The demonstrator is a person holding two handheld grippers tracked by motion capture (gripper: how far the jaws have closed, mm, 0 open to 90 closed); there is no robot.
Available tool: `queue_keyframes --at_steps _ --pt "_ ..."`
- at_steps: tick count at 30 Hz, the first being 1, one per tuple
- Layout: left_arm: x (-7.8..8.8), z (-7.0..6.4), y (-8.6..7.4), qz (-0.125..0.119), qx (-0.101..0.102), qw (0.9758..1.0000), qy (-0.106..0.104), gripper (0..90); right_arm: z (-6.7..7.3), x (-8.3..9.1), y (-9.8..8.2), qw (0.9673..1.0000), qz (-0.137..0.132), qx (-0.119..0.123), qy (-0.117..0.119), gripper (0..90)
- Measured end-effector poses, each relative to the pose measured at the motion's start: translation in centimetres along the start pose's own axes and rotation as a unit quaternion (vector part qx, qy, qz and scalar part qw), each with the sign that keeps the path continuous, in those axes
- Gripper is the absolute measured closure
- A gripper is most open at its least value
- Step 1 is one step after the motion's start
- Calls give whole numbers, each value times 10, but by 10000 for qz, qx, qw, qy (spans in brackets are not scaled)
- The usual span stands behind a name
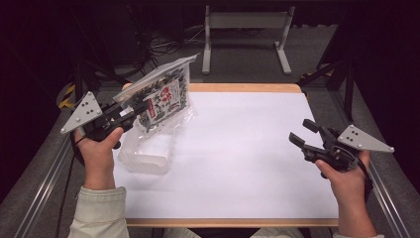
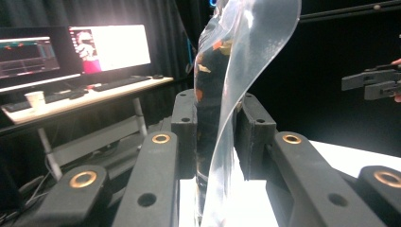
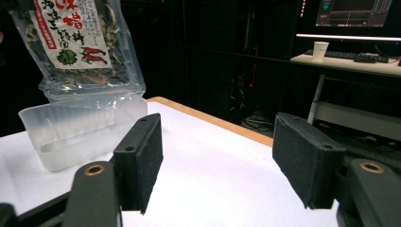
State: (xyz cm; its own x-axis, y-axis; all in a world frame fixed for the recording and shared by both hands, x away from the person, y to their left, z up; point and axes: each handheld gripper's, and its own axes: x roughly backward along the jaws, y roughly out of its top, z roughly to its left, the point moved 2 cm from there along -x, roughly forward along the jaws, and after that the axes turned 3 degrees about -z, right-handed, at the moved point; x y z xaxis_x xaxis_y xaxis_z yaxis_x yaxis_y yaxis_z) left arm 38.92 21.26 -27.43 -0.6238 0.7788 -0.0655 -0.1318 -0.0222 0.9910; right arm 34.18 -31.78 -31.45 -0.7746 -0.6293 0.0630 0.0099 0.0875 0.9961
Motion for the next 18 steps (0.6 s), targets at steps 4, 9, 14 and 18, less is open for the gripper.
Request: queue_keyframes --at_steps 4,9,14,18 --pt "7 3 -1 -24 38 9999 110 723 0 -3 -1 10000 -34 65 28 387" --pt "9 5 -4 28 33 9998 212 723 -1 -6 -4 9998 60 119 130 388" --pt "15 8 -6 57 38 9995 304 723 -3 -11 -9 9996 223 28 179 375" --pt "21 11 -7 138 -113 9989 442 723 -3 -13 -11 9995 258 -9 205 369"
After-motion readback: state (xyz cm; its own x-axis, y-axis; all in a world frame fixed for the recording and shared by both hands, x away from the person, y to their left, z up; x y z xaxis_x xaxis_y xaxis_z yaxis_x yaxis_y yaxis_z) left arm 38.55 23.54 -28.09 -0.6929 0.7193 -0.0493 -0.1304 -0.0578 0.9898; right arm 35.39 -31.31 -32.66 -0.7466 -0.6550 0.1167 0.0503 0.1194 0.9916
